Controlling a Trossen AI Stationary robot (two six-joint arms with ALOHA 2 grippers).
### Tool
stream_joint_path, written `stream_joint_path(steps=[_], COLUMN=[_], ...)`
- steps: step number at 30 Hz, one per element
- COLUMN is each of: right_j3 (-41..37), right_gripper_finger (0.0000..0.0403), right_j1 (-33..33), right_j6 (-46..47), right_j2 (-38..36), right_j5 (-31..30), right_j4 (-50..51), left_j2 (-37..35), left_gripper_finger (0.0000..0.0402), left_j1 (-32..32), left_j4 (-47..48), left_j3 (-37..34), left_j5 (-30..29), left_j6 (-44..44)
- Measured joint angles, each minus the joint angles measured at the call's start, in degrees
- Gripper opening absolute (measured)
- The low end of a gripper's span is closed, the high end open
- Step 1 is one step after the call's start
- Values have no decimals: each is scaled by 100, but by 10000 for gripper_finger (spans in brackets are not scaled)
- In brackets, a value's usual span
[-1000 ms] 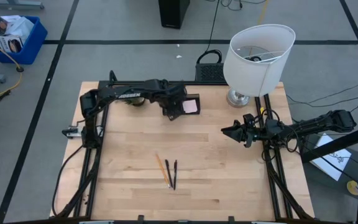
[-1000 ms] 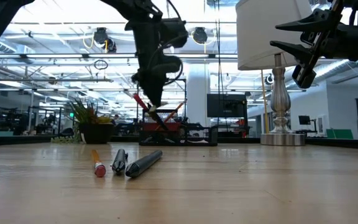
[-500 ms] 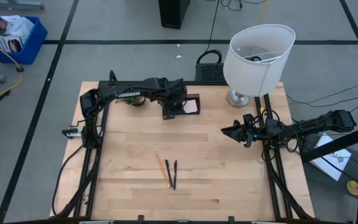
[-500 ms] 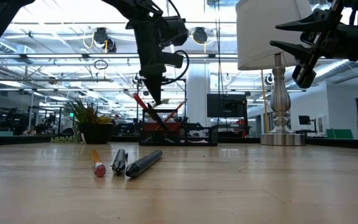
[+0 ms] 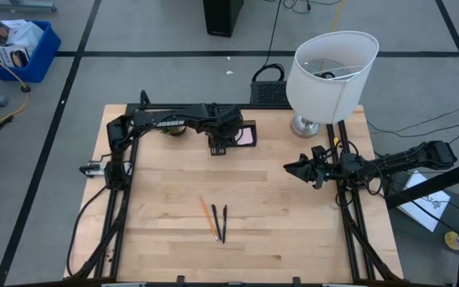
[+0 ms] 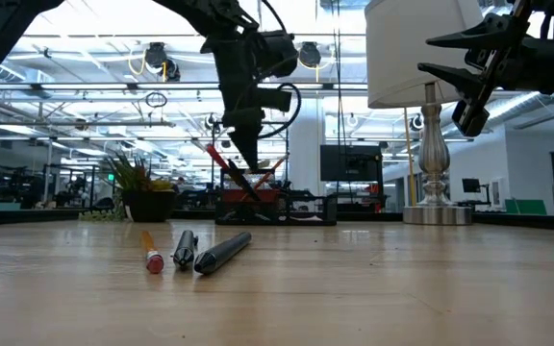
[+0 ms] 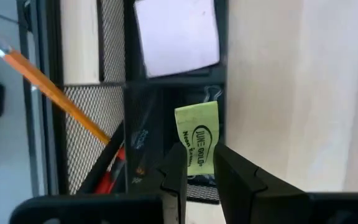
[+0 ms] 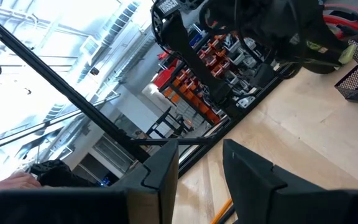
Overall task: Pick and place office supplies into organizer
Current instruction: Put the yellow eraser into the black desk organizer, then put the black pen into the black desk organizer
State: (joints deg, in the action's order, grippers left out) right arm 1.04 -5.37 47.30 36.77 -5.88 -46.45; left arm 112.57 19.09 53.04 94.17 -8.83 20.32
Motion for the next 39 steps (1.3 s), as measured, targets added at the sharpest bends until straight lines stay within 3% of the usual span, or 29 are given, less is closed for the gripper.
stream_joint_path(steps=[7,15,31,35,39], right_j3=[1,0,1,2,0], right_gripper_finger=[116,116,116,116,116], right_j1=[1,1,1,0,0], right_j6=[-1,-1,-1,-1,-1], right_j2=[-1,-1,0,0,0], right_j5=[-1,-1,-1,-1,-1], right_j4=[-3,-1,0,-1,-1], left_j2=[217,269,269,267,219], left_gripper_finger=[65,69,186,192,188], left_j1=[40,88,-8,-202,-366], left_j4=[254,253,310,591,1052], left_j3=[-2,-2,0,0,0], left_j5=[251,82,-243,-191,356], left_j6=[-151,-886,-1457,-2422,-4017])
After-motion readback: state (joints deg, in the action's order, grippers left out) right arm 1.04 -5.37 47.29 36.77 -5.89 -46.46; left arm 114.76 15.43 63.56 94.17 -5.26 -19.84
